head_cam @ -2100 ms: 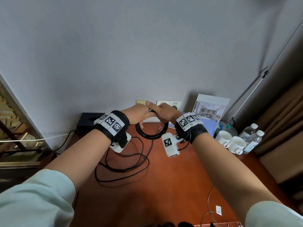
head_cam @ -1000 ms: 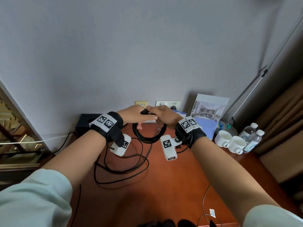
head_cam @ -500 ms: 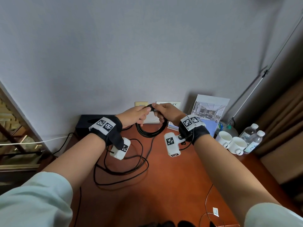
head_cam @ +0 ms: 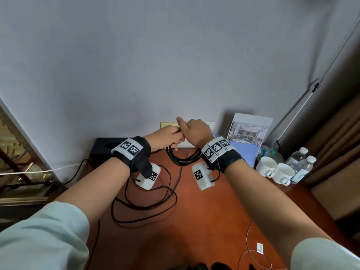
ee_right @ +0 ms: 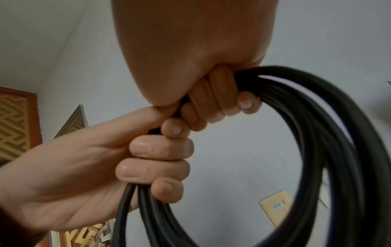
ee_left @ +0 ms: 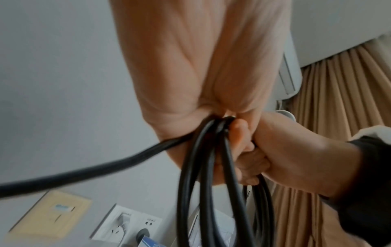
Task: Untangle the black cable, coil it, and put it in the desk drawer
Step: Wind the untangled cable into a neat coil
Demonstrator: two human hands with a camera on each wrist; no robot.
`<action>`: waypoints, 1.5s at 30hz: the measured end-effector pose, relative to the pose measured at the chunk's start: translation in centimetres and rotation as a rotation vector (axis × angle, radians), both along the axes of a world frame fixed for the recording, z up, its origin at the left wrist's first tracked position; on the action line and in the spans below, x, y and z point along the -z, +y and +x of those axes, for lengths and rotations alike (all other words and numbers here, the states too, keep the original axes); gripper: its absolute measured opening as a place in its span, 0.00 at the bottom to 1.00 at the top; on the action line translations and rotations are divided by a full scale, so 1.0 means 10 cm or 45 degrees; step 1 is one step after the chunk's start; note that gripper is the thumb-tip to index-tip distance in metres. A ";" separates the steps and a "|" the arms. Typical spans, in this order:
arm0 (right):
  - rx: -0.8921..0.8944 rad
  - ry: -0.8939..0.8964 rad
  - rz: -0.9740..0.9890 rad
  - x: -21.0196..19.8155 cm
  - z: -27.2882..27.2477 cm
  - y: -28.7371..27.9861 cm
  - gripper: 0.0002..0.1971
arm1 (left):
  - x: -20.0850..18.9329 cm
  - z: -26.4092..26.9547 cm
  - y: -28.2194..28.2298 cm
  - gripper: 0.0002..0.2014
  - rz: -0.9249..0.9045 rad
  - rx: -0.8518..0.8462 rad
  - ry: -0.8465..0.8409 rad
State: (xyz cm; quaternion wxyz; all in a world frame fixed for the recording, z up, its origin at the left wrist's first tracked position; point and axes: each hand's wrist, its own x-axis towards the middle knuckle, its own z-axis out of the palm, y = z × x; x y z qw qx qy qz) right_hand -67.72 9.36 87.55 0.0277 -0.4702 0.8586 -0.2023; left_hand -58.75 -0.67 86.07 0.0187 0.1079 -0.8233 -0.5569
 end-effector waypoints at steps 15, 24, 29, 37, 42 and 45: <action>0.427 -0.520 -0.743 0.14 -0.21 -0.11 0.34 | 0.07 0.08 -0.17 0.17 0.164 -0.040 0.323; 0.309 -0.845 -0.754 0.23 -0.12 -0.12 0.31 | -0.08 0.07 -0.17 0.17 -0.453 -0.160 0.270; 0.228 -0.618 -0.559 0.05 -0.06 -0.18 0.33 | -0.21 0.06 -0.08 0.13 -0.875 -0.055 0.187; 0.412 -0.734 -0.669 -0.05 -0.08 -0.19 0.21 | -0.21 0.12 -0.14 0.12 -0.148 0.056 0.260; 0.558 -1.245 -1.055 -0.02 -0.15 -0.15 0.16 | -0.15 0.22 -0.15 0.15 0.113 -0.004 0.395; 0.567 -1.359 -1.162 0.01 -0.12 -0.17 0.16 | -0.13 0.15 -0.09 0.17 -0.026 -0.167 0.461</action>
